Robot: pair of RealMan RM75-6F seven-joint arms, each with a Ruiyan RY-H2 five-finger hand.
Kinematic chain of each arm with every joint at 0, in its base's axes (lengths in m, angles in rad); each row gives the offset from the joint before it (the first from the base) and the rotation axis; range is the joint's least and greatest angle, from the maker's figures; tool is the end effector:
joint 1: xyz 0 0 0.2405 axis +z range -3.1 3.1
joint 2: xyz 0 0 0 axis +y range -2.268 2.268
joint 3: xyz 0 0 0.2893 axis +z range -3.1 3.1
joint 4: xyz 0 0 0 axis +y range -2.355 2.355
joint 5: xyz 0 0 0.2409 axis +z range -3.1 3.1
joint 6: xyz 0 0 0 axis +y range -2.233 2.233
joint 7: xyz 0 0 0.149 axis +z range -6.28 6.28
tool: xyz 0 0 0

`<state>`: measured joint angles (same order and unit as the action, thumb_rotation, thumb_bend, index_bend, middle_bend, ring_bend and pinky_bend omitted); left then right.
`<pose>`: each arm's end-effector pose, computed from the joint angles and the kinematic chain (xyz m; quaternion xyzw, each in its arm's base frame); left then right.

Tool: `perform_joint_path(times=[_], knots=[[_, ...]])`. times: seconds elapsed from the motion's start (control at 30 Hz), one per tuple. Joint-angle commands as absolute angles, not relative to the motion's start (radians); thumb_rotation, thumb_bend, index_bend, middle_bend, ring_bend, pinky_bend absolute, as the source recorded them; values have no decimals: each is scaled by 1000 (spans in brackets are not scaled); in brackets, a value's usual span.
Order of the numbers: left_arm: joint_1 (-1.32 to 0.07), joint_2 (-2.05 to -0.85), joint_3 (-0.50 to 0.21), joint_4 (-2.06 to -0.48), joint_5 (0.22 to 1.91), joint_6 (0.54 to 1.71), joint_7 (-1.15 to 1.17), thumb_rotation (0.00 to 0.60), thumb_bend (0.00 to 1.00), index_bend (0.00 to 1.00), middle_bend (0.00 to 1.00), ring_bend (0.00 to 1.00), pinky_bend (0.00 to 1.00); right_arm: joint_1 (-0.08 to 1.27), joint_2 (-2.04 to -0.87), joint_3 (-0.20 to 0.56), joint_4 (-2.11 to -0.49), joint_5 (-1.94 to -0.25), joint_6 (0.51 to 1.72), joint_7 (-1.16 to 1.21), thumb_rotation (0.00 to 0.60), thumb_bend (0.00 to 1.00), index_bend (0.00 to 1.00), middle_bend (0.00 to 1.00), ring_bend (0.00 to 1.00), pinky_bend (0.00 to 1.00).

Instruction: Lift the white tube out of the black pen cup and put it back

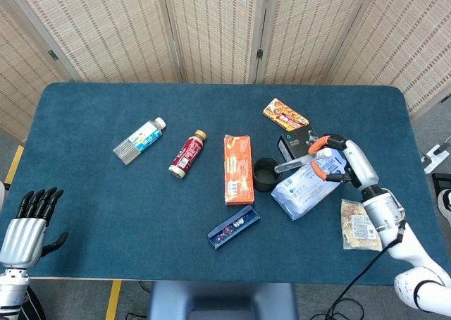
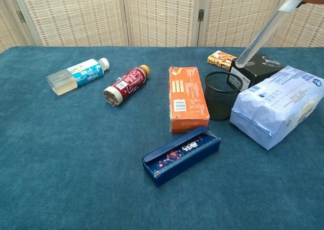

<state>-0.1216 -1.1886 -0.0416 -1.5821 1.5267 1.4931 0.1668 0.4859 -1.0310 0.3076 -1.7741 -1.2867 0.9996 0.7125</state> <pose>-0.3417 0.2017 0.1214 -0.6316 -0.3317 -0.3672 0.5968 -0.2201 -0.3562 0.1416 0.4791 -0.6084 0.5693 0.2759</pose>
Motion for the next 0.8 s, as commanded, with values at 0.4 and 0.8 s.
perform_joint_path(times=[0.4,0.8], knots=[[-120,-1188,-40,-1581,1522,1492,167,600,288,118,123,100,85,499,-1163,281,-1645,-1284,1203,85,600,374,638,495,269,130],[-122,-1190,-41,-1576,1520,1487,163,600,288,118,123,100,84,493,-1119,314,-1765,-1227,1095,370,600,374,638,495,269,130]])
